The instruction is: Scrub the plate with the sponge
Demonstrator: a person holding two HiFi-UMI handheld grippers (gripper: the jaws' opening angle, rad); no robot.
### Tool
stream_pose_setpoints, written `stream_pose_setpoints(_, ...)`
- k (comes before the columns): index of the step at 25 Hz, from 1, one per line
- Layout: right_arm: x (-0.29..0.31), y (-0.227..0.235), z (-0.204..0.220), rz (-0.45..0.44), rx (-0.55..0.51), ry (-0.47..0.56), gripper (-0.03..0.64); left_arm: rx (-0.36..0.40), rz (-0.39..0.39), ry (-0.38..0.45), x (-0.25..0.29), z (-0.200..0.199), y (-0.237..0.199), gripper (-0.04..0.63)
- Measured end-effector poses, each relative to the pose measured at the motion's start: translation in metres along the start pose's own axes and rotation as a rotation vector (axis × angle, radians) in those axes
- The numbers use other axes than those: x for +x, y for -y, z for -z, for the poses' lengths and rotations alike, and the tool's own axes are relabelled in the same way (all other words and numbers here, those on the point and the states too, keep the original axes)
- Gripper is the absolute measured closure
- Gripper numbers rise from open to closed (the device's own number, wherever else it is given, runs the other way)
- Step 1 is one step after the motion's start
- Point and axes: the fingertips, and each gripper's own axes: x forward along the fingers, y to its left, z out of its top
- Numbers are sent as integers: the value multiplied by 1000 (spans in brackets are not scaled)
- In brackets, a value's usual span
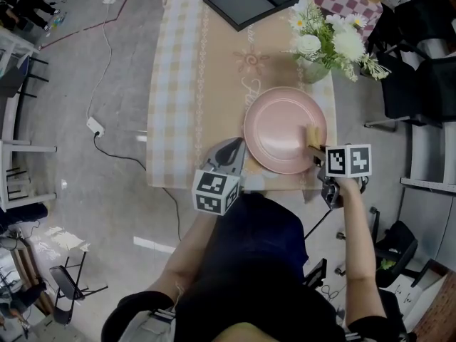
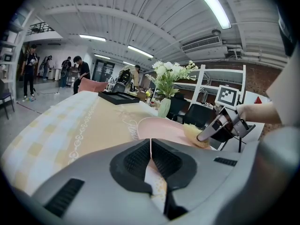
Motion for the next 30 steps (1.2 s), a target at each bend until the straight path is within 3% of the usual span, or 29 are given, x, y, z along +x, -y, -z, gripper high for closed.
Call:
stream_pose_setpoints(14,17,-16,8,1,-34,-34,525,-6,-14,-4,1,1,-4,578)
stream_pose_setpoints(30,30,-51,9,-66,-46,-33,525,-7,-14,-2,-2,4,-1,578)
